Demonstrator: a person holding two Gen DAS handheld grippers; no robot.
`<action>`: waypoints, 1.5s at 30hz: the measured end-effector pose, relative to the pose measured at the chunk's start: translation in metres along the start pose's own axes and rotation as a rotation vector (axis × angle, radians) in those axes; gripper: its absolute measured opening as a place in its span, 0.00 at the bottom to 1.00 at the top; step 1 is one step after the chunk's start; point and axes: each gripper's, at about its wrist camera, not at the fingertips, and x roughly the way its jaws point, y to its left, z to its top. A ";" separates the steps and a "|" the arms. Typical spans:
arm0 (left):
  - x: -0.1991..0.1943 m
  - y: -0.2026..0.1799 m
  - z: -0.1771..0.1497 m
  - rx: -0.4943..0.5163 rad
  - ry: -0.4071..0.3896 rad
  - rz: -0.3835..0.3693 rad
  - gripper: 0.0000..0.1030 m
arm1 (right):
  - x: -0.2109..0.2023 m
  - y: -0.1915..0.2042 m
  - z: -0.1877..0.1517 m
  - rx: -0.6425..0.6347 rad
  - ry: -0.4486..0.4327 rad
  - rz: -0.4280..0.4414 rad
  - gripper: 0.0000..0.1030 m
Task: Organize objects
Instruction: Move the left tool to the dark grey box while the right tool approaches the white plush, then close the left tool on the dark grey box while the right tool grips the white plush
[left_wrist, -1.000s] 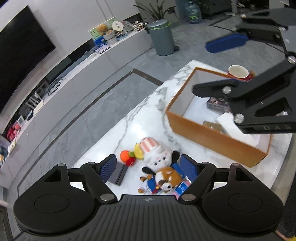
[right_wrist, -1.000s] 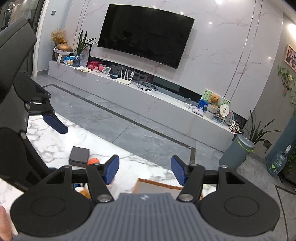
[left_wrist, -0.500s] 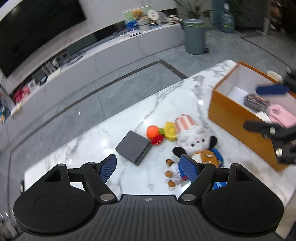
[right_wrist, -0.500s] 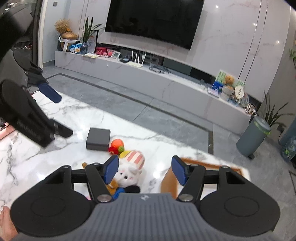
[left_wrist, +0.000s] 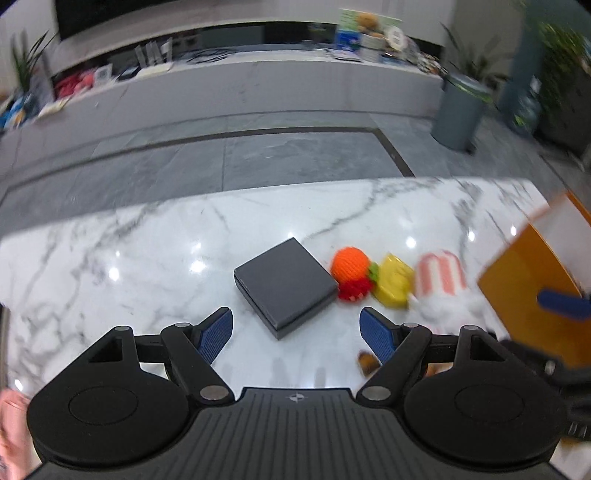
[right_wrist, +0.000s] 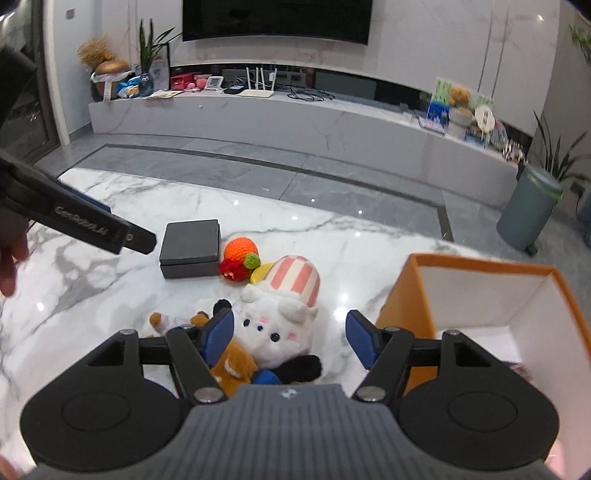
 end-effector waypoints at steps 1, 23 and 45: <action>0.005 0.003 -0.001 -0.029 -0.004 -0.003 0.89 | 0.007 0.000 0.000 0.017 0.001 0.003 0.68; 0.076 0.030 0.002 -0.404 0.051 0.056 0.94 | 0.092 0.008 -0.011 0.153 0.015 -0.013 0.77; 0.054 0.028 -0.034 -0.218 0.029 0.034 0.86 | 0.091 0.026 -0.028 0.045 0.058 0.027 0.72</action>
